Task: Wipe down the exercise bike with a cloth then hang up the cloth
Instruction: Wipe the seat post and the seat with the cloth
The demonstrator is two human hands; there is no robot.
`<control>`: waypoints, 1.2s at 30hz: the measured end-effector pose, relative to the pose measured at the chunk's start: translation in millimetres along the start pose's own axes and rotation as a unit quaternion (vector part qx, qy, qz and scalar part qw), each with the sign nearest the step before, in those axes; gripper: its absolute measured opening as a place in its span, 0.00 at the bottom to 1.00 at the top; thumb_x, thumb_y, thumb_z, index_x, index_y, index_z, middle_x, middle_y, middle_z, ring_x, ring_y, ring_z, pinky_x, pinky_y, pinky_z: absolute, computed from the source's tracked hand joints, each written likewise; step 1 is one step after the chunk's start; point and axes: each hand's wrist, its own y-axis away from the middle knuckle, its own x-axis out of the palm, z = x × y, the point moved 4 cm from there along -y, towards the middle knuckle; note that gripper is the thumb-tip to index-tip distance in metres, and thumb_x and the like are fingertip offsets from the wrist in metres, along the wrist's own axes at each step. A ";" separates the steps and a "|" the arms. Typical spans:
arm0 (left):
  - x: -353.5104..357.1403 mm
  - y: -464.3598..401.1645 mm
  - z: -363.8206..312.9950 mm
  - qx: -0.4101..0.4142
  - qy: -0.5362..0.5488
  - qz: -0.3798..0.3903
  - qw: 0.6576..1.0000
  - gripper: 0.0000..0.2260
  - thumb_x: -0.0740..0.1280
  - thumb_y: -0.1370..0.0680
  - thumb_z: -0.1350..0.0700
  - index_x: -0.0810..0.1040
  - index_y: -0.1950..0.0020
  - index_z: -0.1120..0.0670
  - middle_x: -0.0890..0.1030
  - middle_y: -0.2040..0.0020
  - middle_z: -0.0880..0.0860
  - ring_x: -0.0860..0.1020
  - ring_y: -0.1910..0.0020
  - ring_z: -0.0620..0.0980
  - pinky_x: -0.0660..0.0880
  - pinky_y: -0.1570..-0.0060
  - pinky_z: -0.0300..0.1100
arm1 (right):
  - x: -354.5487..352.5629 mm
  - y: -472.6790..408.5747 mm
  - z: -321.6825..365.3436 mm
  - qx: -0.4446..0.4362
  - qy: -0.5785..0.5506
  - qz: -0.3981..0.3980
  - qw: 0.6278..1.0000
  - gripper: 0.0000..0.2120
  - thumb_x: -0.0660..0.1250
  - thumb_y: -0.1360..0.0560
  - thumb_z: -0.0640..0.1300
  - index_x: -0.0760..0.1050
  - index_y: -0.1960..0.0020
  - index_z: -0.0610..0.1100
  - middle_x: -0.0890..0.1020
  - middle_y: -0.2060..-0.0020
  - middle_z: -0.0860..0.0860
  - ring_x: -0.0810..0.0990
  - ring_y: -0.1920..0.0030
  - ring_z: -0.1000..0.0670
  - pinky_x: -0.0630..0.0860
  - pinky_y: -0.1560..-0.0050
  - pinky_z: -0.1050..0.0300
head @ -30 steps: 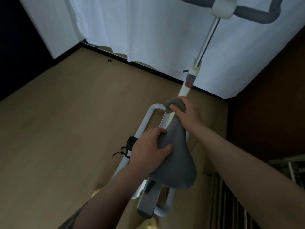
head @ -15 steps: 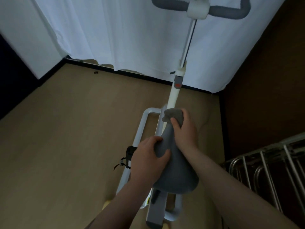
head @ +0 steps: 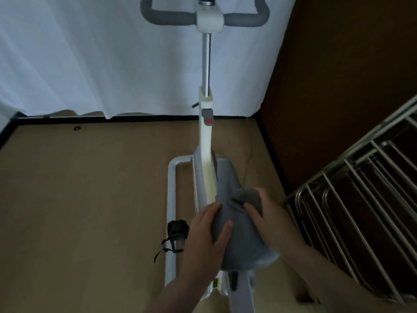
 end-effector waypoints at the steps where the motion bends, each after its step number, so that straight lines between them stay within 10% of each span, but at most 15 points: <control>1: 0.7 1.8 2.4 0.003 0.004 0.010 1.000 0.18 0.63 0.21 0.46 0.67 0.32 0.40 0.67 0.35 0.34 0.64 0.36 0.30 0.61 0.38 0.28 | -2.2 7.7 2.2 0.009 0.005 -0.007 1.000 0.14 0.60 0.20 0.53 0.63 0.36 0.59 0.76 0.51 0.61 0.77 0.51 0.57 0.67 0.58 0.67; 15: -20.0 6.2 23.3 -0.005 0.199 0.128 0.972 0.14 0.59 0.18 0.53 0.69 0.33 0.43 0.72 0.33 0.43 0.70 0.37 0.33 0.69 0.40 0.31 | 41.7 78.5 37.1 -0.029 0.135 -0.224 0.965 0.21 0.61 0.23 0.54 0.70 0.31 0.53 0.76 0.35 0.53 0.75 0.36 0.54 0.77 0.42 0.55; 23: -16.4 9.7 27.7 -0.005 0.223 0.151 0.963 0.14 0.59 0.18 0.50 0.67 0.32 0.40 0.68 0.29 0.43 0.67 0.33 0.35 0.67 0.43 0.24 | 45.8 29.0 48.9 0.013 0.188 -0.244 0.951 0.21 0.63 0.21 0.50 0.67 0.29 0.49 0.80 0.40 0.49 0.78 0.39 0.48 0.60 0.26 0.48; 30: -17.0 8.9 15.5 0.112 0.062 0.150 0.980 0.24 0.55 0.24 0.45 0.64 0.28 0.45 0.64 0.28 0.43 0.61 0.30 0.37 0.61 0.34 0.31 | 46.5 68.2 40.6 -0.019 0.161 -0.265 0.951 0.19 0.61 0.22 0.52 0.70 0.32 0.50 0.78 0.38 0.53 0.74 0.35 0.53 0.61 0.27 0.54; 36: -0.5 -13.2 -5.5 0.198 -0.106 0.167 0.960 0.21 0.59 0.20 0.49 0.64 0.27 0.46 0.58 0.24 0.44 0.52 0.27 0.44 0.58 0.27 0.48 | 14.8 14.8 20.1 0.194 0.053 -0.162 0.966 0.18 0.58 0.21 0.57 0.63 0.33 0.54 0.80 0.45 0.46 0.79 0.47 0.42 0.77 0.51 0.48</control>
